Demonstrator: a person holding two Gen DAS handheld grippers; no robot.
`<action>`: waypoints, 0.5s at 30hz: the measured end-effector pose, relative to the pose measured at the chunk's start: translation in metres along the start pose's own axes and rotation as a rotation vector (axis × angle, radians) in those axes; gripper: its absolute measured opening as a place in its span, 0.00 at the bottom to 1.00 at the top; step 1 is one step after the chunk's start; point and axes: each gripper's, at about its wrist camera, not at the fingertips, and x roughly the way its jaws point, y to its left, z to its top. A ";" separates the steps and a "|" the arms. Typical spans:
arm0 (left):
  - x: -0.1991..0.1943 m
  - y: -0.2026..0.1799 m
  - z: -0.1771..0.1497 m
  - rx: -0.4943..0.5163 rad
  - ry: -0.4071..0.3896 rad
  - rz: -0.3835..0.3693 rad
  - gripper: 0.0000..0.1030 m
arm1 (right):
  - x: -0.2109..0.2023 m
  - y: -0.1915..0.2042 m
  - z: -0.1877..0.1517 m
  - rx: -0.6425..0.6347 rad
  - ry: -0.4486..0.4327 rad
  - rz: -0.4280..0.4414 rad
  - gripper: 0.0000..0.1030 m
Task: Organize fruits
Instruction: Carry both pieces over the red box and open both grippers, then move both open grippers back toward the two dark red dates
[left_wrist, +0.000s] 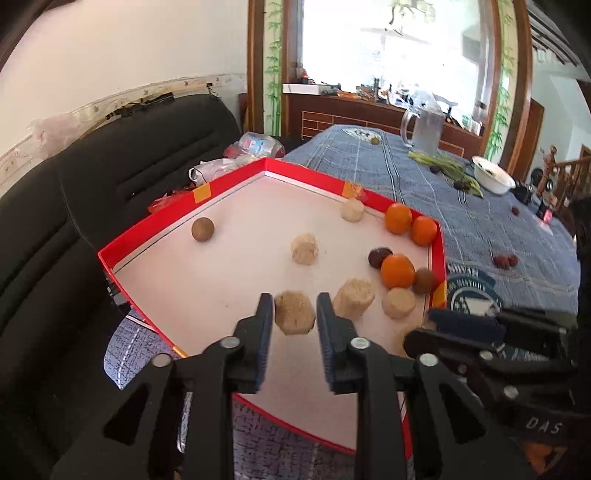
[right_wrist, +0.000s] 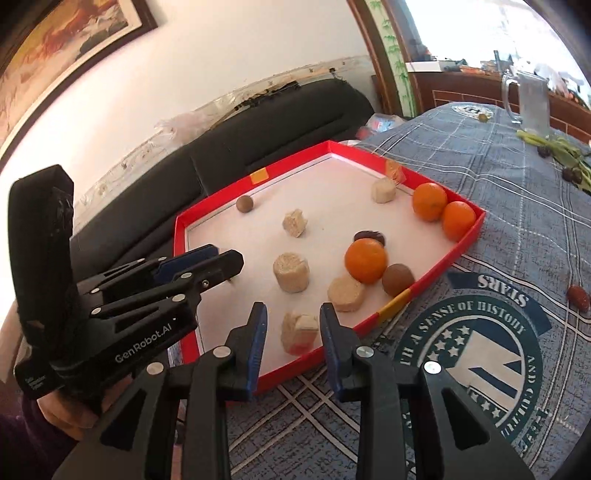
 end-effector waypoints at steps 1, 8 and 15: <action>-0.001 0.001 0.001 -0.012 -0.007 0.004 0.47 | -0.002 -0.002 0.000 0.009 -0.004 0.003 0.31; -0.006 -0.008 0.006 -0.028 -0.087 0.025 0.66 | -0.029 -0.030 0.006 0.073 -0.066 -0.025 0.32; 0.005 -0.032 0.012 0.047 -0.148 0.069 0.68 | -0.086 -0.103 0.009 0.165 -0.131 -0.149 0.33</action>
